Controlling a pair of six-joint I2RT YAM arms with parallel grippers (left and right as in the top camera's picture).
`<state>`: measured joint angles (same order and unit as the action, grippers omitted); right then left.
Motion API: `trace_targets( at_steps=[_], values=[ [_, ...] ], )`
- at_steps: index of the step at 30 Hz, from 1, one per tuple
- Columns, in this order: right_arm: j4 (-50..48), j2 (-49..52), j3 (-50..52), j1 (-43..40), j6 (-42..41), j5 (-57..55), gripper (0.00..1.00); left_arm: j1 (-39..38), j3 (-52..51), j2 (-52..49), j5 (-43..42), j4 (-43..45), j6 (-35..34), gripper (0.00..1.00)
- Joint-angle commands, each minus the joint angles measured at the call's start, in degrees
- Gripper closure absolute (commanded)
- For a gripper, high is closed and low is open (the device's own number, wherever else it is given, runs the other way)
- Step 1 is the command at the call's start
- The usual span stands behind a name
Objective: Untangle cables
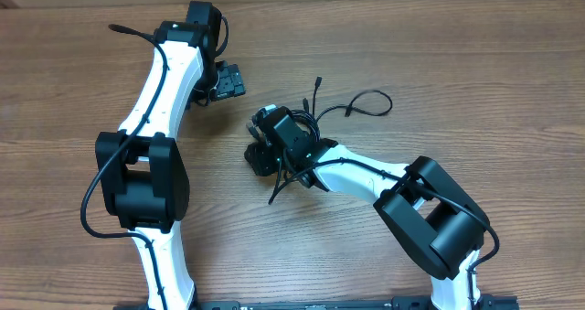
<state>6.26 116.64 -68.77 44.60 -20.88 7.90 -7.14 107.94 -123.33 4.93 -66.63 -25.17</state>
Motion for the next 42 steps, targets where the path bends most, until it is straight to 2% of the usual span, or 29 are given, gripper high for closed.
trace_targets(
  at_steps=[1, 5, 8, 14, 17, 24, 35, 40, 42],
  values=[
    [1.70, 0.20, 0.24, 0.02, -4.68, 10.23, 0.48, -0.44, -0.22, 0.81, -0.52, 0.02, -0.79, 0.00],
    [3.13, 0.20, 0.24, 0.02, -5.11, 18.99, 0.49, -0.44, -0.22, 0.81, -0.52, 0.02, -0.79, 0.00],
    [5.03, 0.17, 0.15, 0.02, -6.05, 23.32, 0.55, -0.44, -0.22, 0.81, -0.52, 0.02, -0.79, 0.00],
    [11.17, -1.90, -4.07, -0.24, -5.60, 25.14, 0.56, -0.44, -0.22, 0.81, -0.52, 0.02, -0.79, 0.00],
    [14.05, -3.63, -7.30, -0.76, -4.13, 22.27, 0.52, -0.44, -0.22, 0.81, -0.52, 0.04, -0.79, 0.00],
    [11.89, -3.61, -8.07, -0.90, -4.15, 7.50, 0.40, -0.44, -0.22, 0.81, -0.52, 0.02, -0.79, 0.00],
    [7.93, 3.93, -8.07, 0.35, -4.15, 6.58, 0.32, -0.44, -0.22, 0.81, -0.55, 0.04, -0.81, 0.00],
    [9.16, 5.01, -8.07, 0.35, -4.37, 5.90, 0.31, -0.44, -0.22, 0.81, -0.55, 0.04, -0.79, 0.00],
    [10.49, 4.98, -8.07, 0.37, -4.46, 9.27, 0.32, -0.44, -0.22, 0.81, -0.55, 0.04, -0.81, 0.00]
  ],
)
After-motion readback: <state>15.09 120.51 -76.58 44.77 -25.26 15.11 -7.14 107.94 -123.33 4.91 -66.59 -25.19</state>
